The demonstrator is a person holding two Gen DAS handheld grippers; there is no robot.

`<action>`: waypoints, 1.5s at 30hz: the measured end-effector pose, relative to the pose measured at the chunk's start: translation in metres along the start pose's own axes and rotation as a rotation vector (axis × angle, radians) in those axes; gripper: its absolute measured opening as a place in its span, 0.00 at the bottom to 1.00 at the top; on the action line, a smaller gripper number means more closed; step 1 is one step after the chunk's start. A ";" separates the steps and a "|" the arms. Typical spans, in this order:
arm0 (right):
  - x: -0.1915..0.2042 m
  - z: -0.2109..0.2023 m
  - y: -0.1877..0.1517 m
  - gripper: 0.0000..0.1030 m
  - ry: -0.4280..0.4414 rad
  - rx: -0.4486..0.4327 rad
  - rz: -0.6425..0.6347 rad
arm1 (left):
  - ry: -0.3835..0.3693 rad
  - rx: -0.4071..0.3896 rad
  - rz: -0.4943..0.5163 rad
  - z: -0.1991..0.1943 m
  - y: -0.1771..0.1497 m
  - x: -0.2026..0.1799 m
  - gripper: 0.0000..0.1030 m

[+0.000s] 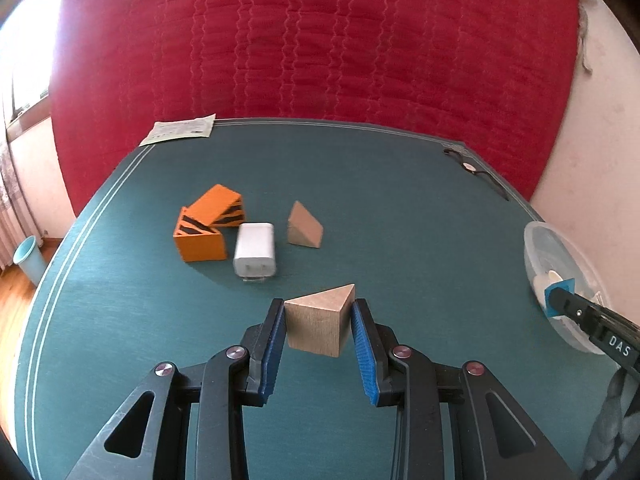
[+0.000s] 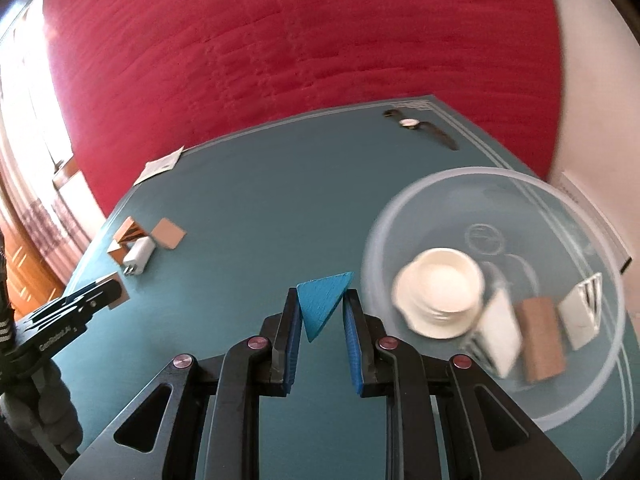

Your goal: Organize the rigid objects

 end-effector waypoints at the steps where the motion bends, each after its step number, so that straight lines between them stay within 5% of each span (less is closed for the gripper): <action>1: -0.005 -0.002 0.000 0.21 -0.008 -0.004 0.004 | 0.000 0.001 0.003 0.000 0.000 -0.003 0.34; 34: -0.110 -0.056 -0.004 0.22 -0.132 -0.076 0.084 | -0.057 -0.024 0.156 -0.019 0.003 -0.109 0.34; 45: -0.137 -0.071 -0.009 0.22 -0.173 -0.104 0.139 | -0.141 -0.035 0.216 -0.027 0.003 -0.153 0.34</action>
Point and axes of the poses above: each gripper's, at about its wrist camera, not at the fingertips, and z roughly the way its jaws point, x to its left, y to its top, the point moved 1 cm from there along z, roughly the way its jaws point, and after that the axes turned 9 degrees about y, right-handed, at the moved point
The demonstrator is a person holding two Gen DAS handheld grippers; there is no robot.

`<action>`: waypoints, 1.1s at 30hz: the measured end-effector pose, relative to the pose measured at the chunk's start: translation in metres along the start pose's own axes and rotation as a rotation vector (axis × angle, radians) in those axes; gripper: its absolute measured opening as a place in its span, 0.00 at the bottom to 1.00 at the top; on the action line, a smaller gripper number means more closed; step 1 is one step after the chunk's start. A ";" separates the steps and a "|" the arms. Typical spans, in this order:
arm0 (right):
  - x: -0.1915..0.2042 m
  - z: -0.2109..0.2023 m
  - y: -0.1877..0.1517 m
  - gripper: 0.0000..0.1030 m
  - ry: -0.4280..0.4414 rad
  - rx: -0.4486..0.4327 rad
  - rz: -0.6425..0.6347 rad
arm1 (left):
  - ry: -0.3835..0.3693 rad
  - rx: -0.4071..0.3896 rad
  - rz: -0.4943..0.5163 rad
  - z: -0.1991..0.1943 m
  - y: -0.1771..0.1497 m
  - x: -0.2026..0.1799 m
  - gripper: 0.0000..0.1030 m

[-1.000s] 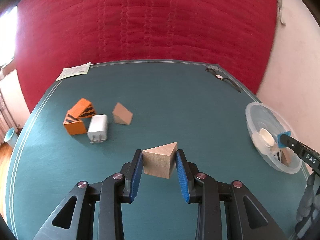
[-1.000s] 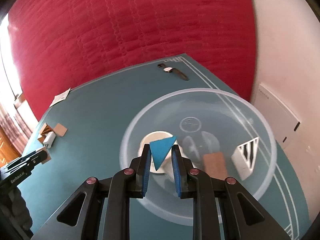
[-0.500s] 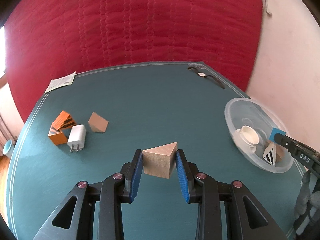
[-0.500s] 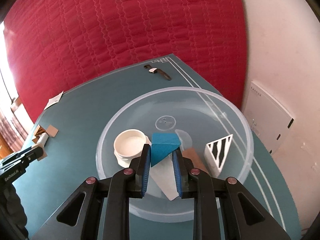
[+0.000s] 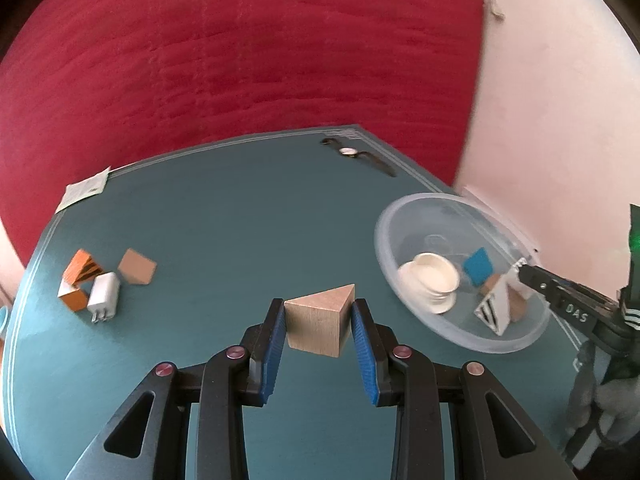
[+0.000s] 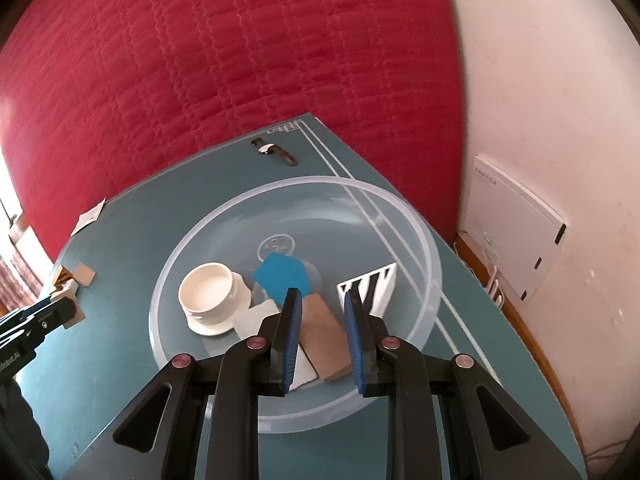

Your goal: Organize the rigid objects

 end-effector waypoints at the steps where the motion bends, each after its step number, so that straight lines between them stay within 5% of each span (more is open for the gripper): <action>1: 0.000 -0.001 -0.001 0.22 0.002 -0.002 0.001 | -0.009 0.000 0.005 0.000 0.001 -0.004 0.34; 24: -0.002 -0.013 -0.003 0.23 0.003 -0.041 -0.006 | -0.217 0.032 0.121 0.017 0.012 -0.094 0.35; 26: -0.003 -0.013 -0.003 0.23 0.003 -0.042 -0.006 | -0.220 0.044 0.109 0.020 0.012 -0.094 0.66; 27: -0.003 -0.013 -0.003 0.23 0.003 -0.042 -0.005 | -0.218 0.042 0.097 0.020 0.011 -0.092 0.73; 33: -0.003 -0.013 -0.004 0.23 0.003 -0.042 -0.006 | -0.183 0.039 0.085 0.025 0.003 -0.083 0.74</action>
Point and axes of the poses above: each gripper's, at about its wrist camera, not at the fingertips, and z roughly the way its jaws point, x to its left, y to its top, the point moved 1 cm from there along z, roughly the way its jaws point, and after that the axes turned 9 degrees about y, right-handed, at the moved point
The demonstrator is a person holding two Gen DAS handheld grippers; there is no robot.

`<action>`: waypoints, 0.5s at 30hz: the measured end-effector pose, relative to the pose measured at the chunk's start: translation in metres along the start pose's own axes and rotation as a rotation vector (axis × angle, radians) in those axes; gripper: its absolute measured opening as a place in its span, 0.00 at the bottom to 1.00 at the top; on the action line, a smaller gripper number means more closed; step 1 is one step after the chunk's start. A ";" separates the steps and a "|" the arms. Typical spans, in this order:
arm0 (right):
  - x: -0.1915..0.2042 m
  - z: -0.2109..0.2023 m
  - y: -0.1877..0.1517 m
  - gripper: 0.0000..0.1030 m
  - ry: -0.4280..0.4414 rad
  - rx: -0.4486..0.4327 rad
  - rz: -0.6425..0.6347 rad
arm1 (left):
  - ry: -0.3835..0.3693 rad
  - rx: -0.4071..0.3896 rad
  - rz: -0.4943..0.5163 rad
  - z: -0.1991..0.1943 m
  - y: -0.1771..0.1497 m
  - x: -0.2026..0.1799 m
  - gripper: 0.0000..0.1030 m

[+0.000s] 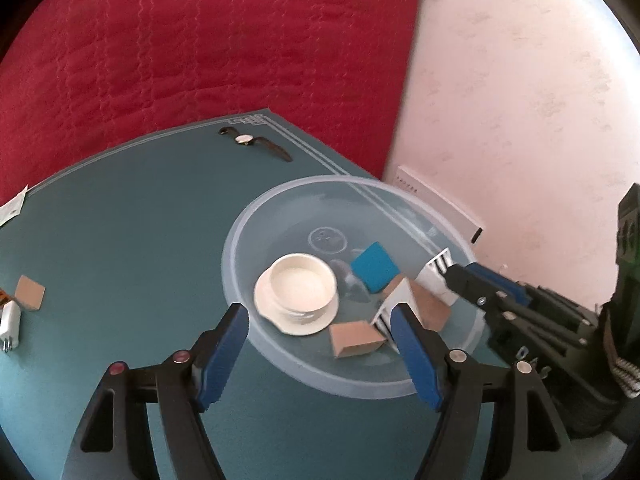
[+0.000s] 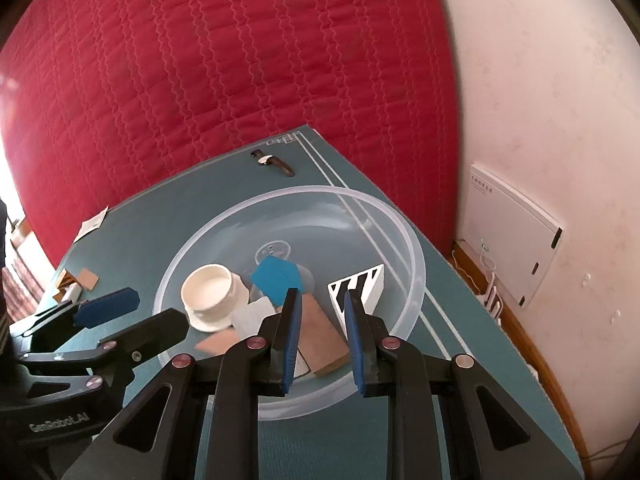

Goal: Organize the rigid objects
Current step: 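Lower the pale prism into the container and open the left tool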

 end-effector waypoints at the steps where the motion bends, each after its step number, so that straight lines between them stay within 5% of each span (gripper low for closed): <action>1: 0.000 0.000 0.000 0.23 0.000 0.000 -0.002 | 0.007 0.002 -0.003 0.000 -0.002 0.001 0.74; 15: 0.010 0.001 -0.005 0.23 0.003 0.007 -0.033 | 0.111 0.009 -0.034 0.001 -0.016 0.021 0.83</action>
Point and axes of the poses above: each gripper's, at about its wrist camera, not at the fingertips, and z roughly the way its jaws point, x to its left, y to its top, the point moved 1 cm from there along z, roughly the way its jaws point, and after that the axes turned 9 degrees about y, right-handed, at the moved point
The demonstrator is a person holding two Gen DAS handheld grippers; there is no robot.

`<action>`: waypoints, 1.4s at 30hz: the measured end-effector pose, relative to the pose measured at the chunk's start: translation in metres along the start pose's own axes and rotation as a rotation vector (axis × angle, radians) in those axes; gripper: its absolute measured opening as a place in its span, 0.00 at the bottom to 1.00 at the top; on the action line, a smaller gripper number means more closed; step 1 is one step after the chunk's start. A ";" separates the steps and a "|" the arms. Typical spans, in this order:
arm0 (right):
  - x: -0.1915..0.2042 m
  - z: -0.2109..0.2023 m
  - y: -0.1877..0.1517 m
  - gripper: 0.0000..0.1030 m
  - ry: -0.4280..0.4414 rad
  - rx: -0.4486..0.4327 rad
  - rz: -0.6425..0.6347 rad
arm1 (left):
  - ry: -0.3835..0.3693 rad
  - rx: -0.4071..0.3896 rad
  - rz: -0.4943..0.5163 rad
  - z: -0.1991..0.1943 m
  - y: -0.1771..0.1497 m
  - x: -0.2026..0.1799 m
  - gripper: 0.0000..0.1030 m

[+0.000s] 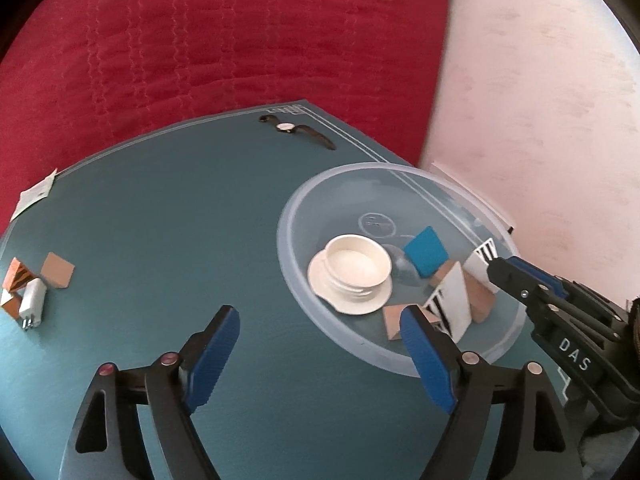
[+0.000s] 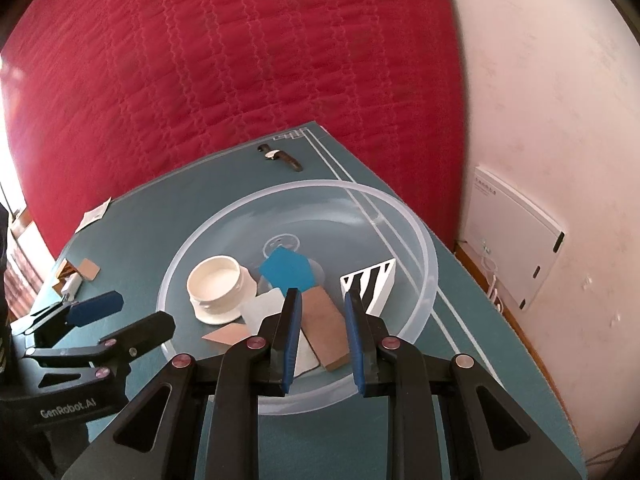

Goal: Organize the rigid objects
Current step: 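Lower the pale prism into the container and open the left tool, then withdraw both open tools from the container toward the remaining blocks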

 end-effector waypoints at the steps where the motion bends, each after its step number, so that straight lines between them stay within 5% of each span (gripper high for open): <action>1: 0.001 0.000 -0.001 0.23 0.001 0.000 -0.006 | 0.015 -0.008 0.000 -0.002 -0.001 0.002 0.84; 14: 0.024 0.001 -0.008 0.25 0.016 0.009 -0.064 | 0.091 -0.030 -0.037 -0.011 -0.008 0.028 0.96; 42: 0.101 0.011 -0.031 0.34 0.168 0.116 -0.172 | 0.326 0.009 -0.272 -0.027 -0.032 0.174 0.96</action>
Point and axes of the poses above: each gripper's, at about its wrist camera, not at the fingertips, and z roughly the way its jaws point, x to its left, y to its top, the point moved 1 cm from there along z, roughly the way its jaws point, and after that the axes turned 9 degrees about y, right-handed, at the moved point
